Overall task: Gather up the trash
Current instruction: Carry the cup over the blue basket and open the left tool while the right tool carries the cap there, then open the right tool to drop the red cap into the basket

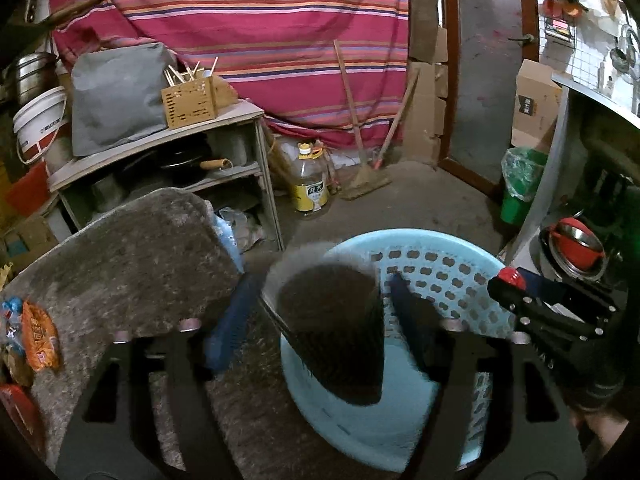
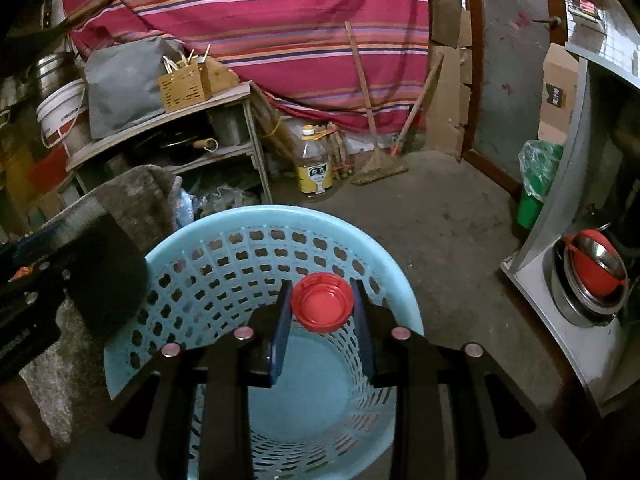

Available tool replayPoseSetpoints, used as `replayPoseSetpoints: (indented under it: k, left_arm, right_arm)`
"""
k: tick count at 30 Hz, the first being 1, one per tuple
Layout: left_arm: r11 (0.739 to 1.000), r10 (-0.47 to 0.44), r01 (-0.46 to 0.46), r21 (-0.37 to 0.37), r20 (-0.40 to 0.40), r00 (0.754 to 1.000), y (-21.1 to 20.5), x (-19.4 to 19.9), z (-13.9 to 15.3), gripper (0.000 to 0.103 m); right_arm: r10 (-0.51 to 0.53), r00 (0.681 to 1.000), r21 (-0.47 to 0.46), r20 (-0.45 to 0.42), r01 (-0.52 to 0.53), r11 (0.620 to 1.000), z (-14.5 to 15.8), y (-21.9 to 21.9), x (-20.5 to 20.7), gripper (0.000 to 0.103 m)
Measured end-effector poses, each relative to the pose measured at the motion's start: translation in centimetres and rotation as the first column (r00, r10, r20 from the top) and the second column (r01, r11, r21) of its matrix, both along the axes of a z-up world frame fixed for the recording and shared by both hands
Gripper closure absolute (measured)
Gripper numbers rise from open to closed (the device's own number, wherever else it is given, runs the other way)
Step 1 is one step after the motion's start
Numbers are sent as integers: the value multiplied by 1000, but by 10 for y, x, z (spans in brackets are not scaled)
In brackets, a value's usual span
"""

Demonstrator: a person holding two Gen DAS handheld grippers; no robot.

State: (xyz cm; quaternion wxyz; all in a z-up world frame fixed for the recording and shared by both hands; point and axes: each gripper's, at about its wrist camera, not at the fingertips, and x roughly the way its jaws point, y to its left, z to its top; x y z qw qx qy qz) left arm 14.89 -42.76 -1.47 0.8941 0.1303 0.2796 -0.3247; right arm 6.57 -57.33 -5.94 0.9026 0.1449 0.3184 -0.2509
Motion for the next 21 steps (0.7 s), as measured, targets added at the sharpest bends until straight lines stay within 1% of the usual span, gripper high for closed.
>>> replayPoseSetpoints:
  k: [1, 2, 6, 8, 10, 13, 15, 16, 17, 21]
  left_arm:
    - [1000, 4, -4, -7, 7, 1000, 2, -1, 2, 15]
    - [1000, 9, -9, -14, 17, 1000, 3, -2, 3, 14]
    - [999, 47, -47, -5, 20, 999, 19, 4, 7, 14]
    - [997, 82, -82, -5, 19, 996, 39, 11, 9, 13]
    - [993, 119, -119, 0, 40, 992, 57, 14, 10, 9]
    - [985, 171, -171, -4, 64, 983, 89, 18, 14, 6]
    - [978, 208, -208, 0, 73, 975, 115, 21, 17, 6]
    - [975, 223, -223, 1, 76, 972, 126, 22, 18, 5]
    - [972, 234, -235, 1, 77, 969, 136, 24, 18, 5]
    - [950, 310, -311, -6, 90, 946, 188, 29, 21, 5]
  right_arm:
    - [-1, 1000, 1, 0, 1, 1000, 0, 0, 0, 73]
    - [-1, 1000, 3, 0, 1, 1000, 0, 0, 0, 73]
    - [5, 1000, 9, -2, -5, 1000, -1, 1, 2, 73]
    - [14, 1000, 15, 1, -14, 1000, 0, 5, 6, 73]
    - [31, 1000, 16, 2, -31, 999, 0, 13, 13, 73]
    - [62, 998, 2, -12, -62, 998, 1, 28, 26, 72]
    - [65, 998, -7, -21, -66, 998, 1, 37, 33, 56]
    - [62, 998, -4, -17, -62, 998, 2, 39, 34, 35]
    - [48, 999, -8, -5, -48, 999, 5, 42, 35, 30]
    - [31, 999, -29, 10, -31, 999, 16, 58, 38, 30]
